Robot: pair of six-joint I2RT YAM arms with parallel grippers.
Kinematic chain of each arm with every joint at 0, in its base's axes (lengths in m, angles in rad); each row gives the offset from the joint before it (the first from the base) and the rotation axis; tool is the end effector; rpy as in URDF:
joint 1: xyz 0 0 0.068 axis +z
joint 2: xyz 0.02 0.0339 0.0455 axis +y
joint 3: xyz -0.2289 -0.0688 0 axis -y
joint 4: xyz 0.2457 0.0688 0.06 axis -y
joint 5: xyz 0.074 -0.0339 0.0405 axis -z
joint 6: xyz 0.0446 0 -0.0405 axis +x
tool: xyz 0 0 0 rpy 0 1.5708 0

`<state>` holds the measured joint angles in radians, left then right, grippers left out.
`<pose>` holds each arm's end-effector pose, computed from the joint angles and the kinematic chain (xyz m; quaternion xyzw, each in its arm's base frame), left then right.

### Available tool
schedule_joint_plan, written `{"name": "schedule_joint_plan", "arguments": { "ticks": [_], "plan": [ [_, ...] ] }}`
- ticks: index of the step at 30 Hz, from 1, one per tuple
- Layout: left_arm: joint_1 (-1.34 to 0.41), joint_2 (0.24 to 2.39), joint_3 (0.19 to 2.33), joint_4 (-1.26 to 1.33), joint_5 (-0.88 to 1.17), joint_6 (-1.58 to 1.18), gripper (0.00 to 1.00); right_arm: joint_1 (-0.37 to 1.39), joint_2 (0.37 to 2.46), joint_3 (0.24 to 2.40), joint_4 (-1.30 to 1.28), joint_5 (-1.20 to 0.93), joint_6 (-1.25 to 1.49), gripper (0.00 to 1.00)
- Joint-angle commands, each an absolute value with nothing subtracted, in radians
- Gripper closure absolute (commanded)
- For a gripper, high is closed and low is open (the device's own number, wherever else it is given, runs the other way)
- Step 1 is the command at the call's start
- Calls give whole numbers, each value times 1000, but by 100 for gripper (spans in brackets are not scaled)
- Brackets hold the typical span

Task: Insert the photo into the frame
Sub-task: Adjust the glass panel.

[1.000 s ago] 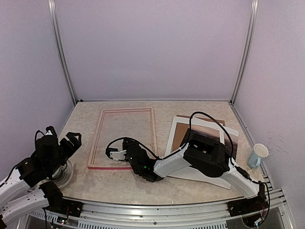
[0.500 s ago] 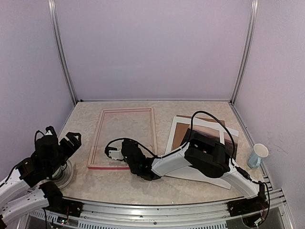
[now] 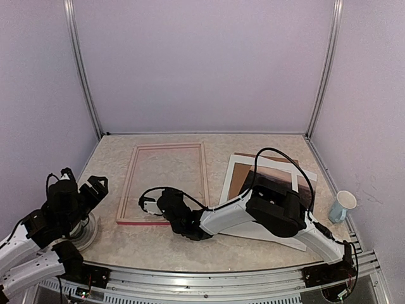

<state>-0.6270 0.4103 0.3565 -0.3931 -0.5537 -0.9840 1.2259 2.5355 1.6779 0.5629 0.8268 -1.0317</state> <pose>0.1430 -0.0747 0.2031 -0.2879 0.7752 -0.2094 0.5219 0.2047 0.4726 0.0671 -0.5626 0.5309 -0.2683 0.5742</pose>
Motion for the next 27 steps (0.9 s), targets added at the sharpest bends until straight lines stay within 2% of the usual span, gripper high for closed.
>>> {"name": "schedule_joint_plan", "arguments": {
  "ticks": [1,27],
  "plan": [
    [-617,404,335,-402,-559,-987,1,1245,2486,1708,523,849,-984,100],
    [-617,390,330,-410,-554,-992,1,1281,2447,1678,514,902,-991,100]
  ]
}}
